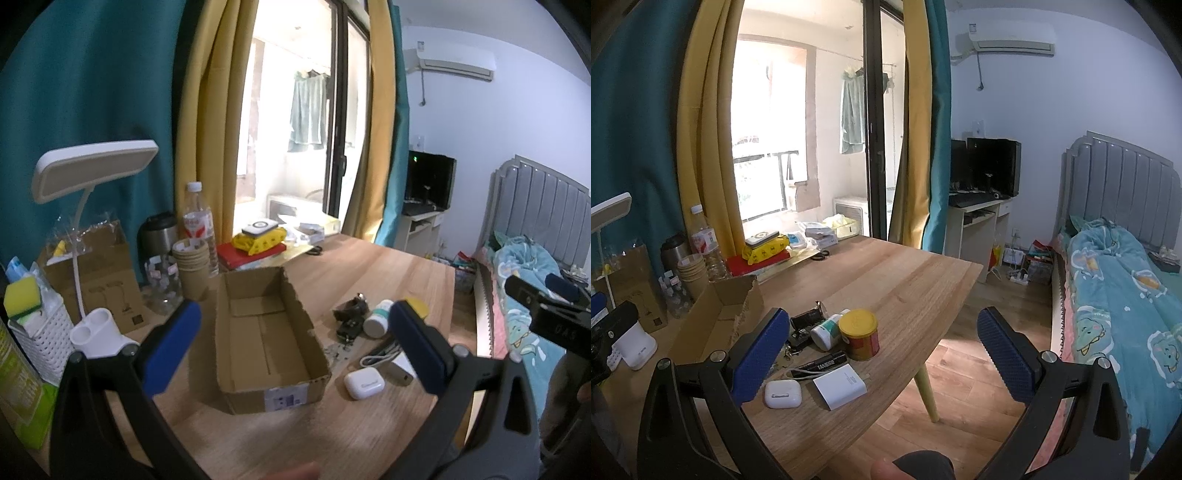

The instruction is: Organize rigid objects

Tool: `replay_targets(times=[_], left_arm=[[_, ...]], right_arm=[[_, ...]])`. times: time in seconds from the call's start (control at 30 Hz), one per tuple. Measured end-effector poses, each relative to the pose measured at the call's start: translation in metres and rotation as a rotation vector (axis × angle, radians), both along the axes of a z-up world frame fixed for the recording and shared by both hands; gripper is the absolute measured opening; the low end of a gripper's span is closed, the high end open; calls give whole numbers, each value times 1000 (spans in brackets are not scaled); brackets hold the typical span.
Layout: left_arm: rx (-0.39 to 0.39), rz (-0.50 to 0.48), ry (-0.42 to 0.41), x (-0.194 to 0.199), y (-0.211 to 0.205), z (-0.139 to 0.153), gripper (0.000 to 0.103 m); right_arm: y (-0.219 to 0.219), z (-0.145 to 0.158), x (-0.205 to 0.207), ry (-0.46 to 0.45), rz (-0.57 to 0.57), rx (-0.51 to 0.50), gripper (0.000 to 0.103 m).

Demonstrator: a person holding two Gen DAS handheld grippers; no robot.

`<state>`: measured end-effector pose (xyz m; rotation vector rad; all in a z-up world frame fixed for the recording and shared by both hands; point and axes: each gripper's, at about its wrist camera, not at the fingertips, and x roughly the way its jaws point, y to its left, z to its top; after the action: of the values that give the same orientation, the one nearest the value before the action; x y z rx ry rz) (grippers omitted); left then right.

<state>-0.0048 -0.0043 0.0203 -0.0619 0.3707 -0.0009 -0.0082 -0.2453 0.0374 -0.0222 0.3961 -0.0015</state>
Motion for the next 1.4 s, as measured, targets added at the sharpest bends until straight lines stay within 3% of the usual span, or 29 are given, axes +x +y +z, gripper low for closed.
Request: replay_targets(times=[0.8, 1.17, 1.4], left_arm=[[0, 10, 6, -5, 4, 0, 103], [-50, 80, 201, 34, 24, -18, 103], [-84, 118, 338, 75, 46, -50, 103]], right_arm=[[3, -1, -1, -4, 3, 1, 103], [9, -13, 23, 49, 27, -1, 103], [11, -28, 46, 92, 44, -10, 103]])
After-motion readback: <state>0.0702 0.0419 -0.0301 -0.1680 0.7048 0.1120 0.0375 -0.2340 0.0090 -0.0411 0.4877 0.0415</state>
